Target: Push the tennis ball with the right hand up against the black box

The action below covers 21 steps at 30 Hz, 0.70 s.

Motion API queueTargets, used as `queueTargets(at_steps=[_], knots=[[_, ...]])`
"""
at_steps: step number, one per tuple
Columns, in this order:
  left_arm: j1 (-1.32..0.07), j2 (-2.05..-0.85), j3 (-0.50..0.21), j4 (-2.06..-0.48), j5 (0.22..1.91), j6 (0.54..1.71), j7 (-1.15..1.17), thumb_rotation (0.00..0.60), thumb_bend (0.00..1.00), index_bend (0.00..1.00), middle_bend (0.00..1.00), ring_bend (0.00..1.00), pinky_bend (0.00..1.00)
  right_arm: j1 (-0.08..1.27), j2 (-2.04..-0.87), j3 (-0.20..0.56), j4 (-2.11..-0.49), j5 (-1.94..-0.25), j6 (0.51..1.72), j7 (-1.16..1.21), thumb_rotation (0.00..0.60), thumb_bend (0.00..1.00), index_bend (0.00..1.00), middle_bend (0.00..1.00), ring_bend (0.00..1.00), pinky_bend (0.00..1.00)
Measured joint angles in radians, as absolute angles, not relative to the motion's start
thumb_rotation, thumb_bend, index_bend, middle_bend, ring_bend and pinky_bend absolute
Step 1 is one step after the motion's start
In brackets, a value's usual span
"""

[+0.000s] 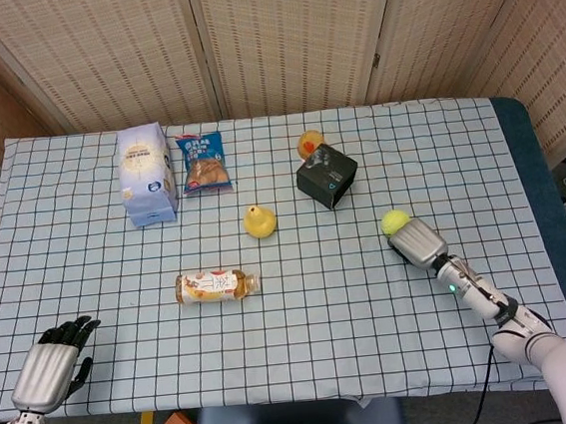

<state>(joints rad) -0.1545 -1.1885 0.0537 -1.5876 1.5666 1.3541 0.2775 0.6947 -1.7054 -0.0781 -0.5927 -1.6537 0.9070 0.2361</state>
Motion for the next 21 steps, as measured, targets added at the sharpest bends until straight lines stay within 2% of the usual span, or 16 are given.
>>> queueTargets(at_steps=[21], knots=[[-0.157,-1.191,0.054,-1.586,1.56,1.349,0.283,0.6,0.47,0.21,0.18,0.21,0.3,0.749,-1.801,-0.059,-0.457,-1.633,0.874,0.288,0.6,0.89,1.0,0.91,0.92,0.83]])
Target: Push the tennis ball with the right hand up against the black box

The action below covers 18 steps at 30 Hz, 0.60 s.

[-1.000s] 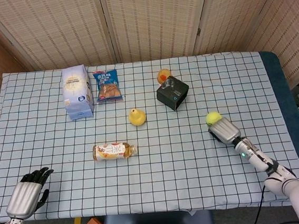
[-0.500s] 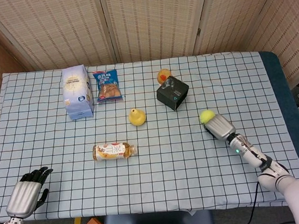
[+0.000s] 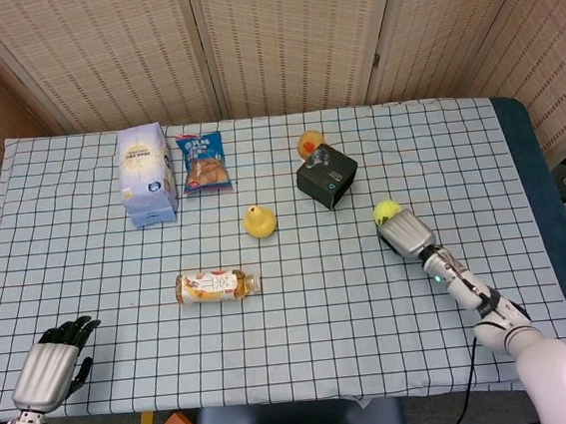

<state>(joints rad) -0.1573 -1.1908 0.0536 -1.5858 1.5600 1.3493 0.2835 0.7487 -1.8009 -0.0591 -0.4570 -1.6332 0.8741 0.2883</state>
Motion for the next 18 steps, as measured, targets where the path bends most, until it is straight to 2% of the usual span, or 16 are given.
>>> queueTargets(at_steps=[18], knots=[[-0.156,-1.195,0.039,-1.58,1.532,1.353,0.293,0.6,0.47,0.2,0.18,0.21,0.31,0.82,-1.872,-0.063,-0.334,-1.636,0.819,0.358,0.6,0.89,1.0,0.91,0.92,0.83]])
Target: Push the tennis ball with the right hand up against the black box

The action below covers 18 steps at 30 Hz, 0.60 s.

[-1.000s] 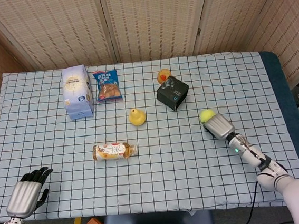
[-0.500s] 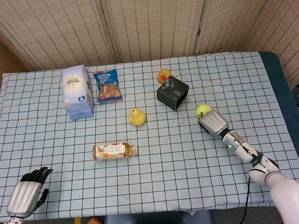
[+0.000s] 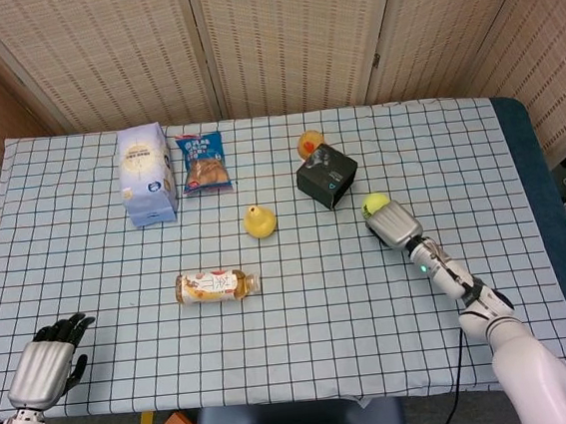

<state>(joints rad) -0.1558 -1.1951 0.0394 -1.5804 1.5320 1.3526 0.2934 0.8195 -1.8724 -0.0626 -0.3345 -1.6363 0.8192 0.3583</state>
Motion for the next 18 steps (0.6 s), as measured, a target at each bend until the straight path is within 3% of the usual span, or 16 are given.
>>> queueTargets(at_steps=[15,18], knots=[[-0.154,-1.197,0.037,-1.58,1.526,1.357,0.3,0.6,0.47,0.2,0.18,0.21,0.31,0.859,-1.937,-0.052,-0.243,-1.625,0.809,0.394,0.6,0.89,0.98,0.91,0.87,0.82],[-0.156,-1.197,0.035,-1.579,1.521,1.352,0.3,0.6,0.47,0.2,0.18,0.21,0.31,0.865,-1.947,-0.046,-0.23,-1.619,0.811,0.406,0.6,0.85,0.96,0.91,0.84,0.79]])
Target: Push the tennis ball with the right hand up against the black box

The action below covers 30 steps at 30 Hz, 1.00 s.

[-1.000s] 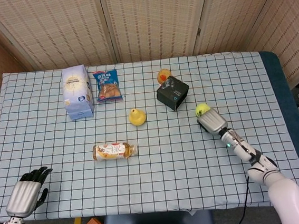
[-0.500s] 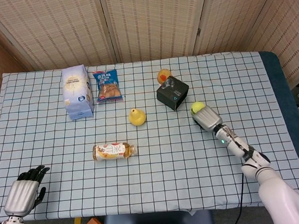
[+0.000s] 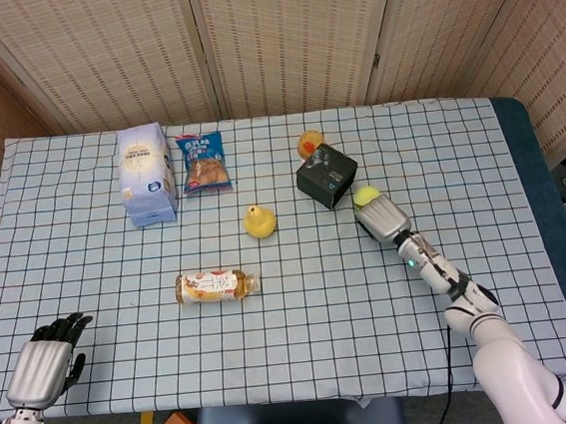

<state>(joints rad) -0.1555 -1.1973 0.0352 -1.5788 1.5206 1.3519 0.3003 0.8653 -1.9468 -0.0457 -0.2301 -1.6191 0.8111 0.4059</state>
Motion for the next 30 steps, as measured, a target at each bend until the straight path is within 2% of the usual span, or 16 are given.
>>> queueTargets(at_steps=[7,14,20,30], knots=[[-0.161,-1.201,0.031,-1.573,1.503,1.337,0.303,0.6,0.47,0.2,0.18,0.21,0.31,0.873,-1.958,-0.042,-0.204,-1.614,0.815,0.43,0.6,0.59,0.88,0.89,0.79,0.74],[-0.166,-1.204,0.027,-1.573,1.486,1.322,0.31,0.6,0.47,0.2,0.18,0.21,0.31,0.875,-1.972,-0.04,-0.169,-1.608,0.809,0.419,0.6,0.35,0.87,0.87,0.76,0.72],[-0.168,-1.205,0.025,-1.576,1.477,1.318,0.315,0.6,0.47,0.2,0.18,0.21,0.31,0.878,-1.981,-0.036,-0.158,-1.602,0.795,0.409,0.6,0.28,0.79,0.81,0.7,0.69],[-0.17,-1.204,0.024,-1.577,1.469,1.315,0.316,0.6,0.47,0.2,0.18,0.21,0.31,0.88,-1.985,-0.039,-0.162,-1.603,0.79,0.426,0.6,0.22,0.45,0.51,0.41,0.67]])
